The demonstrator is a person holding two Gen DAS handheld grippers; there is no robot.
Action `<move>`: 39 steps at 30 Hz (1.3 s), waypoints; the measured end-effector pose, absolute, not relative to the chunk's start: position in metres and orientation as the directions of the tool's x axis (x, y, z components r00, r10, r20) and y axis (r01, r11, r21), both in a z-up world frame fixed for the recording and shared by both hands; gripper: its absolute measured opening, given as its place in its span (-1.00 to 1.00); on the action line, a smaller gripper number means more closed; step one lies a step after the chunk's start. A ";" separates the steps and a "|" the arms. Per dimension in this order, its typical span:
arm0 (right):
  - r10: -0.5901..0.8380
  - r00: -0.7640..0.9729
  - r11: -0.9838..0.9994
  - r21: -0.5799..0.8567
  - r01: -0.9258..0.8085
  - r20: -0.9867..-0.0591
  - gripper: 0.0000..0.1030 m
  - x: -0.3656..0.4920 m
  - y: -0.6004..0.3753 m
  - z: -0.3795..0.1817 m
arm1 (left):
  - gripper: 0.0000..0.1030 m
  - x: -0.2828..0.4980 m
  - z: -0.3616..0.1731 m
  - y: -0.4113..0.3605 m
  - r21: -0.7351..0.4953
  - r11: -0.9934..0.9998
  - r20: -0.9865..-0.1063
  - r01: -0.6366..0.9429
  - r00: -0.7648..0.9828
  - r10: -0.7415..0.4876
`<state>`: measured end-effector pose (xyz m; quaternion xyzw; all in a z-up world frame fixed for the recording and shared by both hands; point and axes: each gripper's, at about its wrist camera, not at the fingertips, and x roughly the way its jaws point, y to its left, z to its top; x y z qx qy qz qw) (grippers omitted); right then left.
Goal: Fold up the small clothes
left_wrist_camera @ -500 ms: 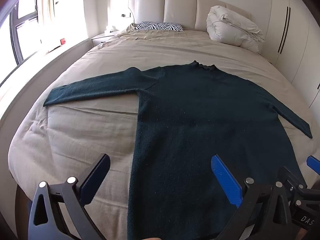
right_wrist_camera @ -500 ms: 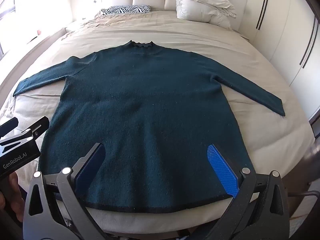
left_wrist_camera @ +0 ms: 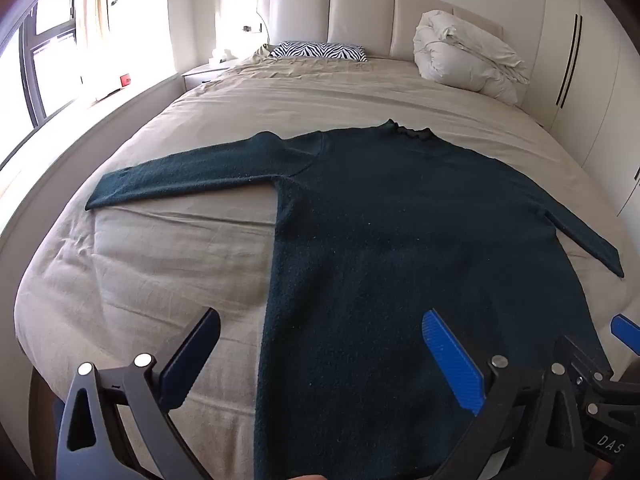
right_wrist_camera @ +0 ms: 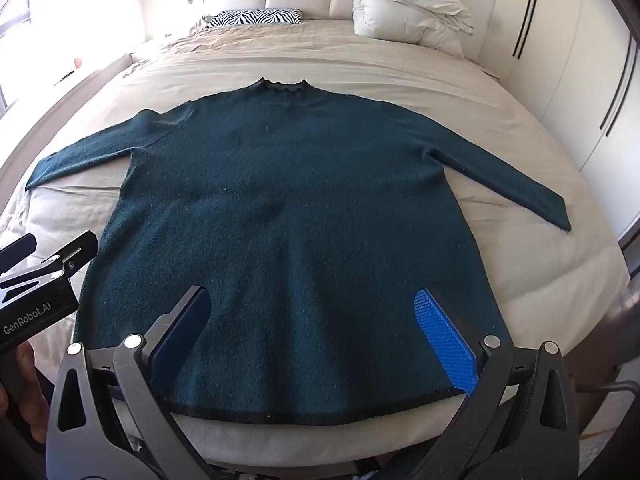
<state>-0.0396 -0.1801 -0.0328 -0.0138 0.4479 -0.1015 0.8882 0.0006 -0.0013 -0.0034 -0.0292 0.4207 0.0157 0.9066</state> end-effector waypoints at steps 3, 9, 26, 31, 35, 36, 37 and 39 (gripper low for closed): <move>-0.193 0.578 0.979 -0.115 0.168 -0.793 1.00 -0.040 -0.179 -0.035 | 1.00 0.001 -0.003 0.000 -0.040 0.998 -0.764 -0.052 0.645 0.003; -0.196 0.578 0.978 -0.117 0.170 -0.792 1.00 -0.040 -0.178 -0.036 | 1.00 -0.001 -0.003 0.000 -0.040 0.998 -0.765 -0.054 0.645 0.004; -0.200 0.573 0.977 -0.116 0.180 -0.795 1.00 -0.041 -0.178 -0.039 | 1.00 -0.004 -0.007 0.001 -0.044 0.997 -0.770 -0.057 0.638 0.002; -0.199 0.573 0.977 -0.115 0.180 -0.795 1.00 -0.041 -0.178 -0.039 | 1.00 -0.003 -0.007 0.000 -0.044 0.997 -0.770 -0.056 0.638 0.002; -0.199 0.573 0.977 -0.115 0.180 -0.795 1.00 -0.040 -0.179 -0.039 | 1.00 -0.003 -0.007 0.000 -0.044 0.997 -0.771 -0.056 0.637 0.002; -0.199 0.573 0.977 -0.115 0.180 -0.795 1.00 -0.040 -0.179 -0.039 | 1.00 -0.003 -0.007 0.000 -0.044 0.997 -0.771 -0.057 0.637 0.002; -0.199 0.574 0.977 -0.114 0.180 -0.795 1.00 -0.040 -0.179 -0.039 | 1.00 -0.003 -0.007 0.000 -0.044 0.997 -0.771 -0.056 0.637 0.002; -0.199 0.573 0.977 -0.114 0.180 -0.795 1.00 -0.040 -0.179 -0.039 | 1.00 -0.004 -0.008 0.000 -0.044 0.997 -0.771 -0.056 0.637 0.002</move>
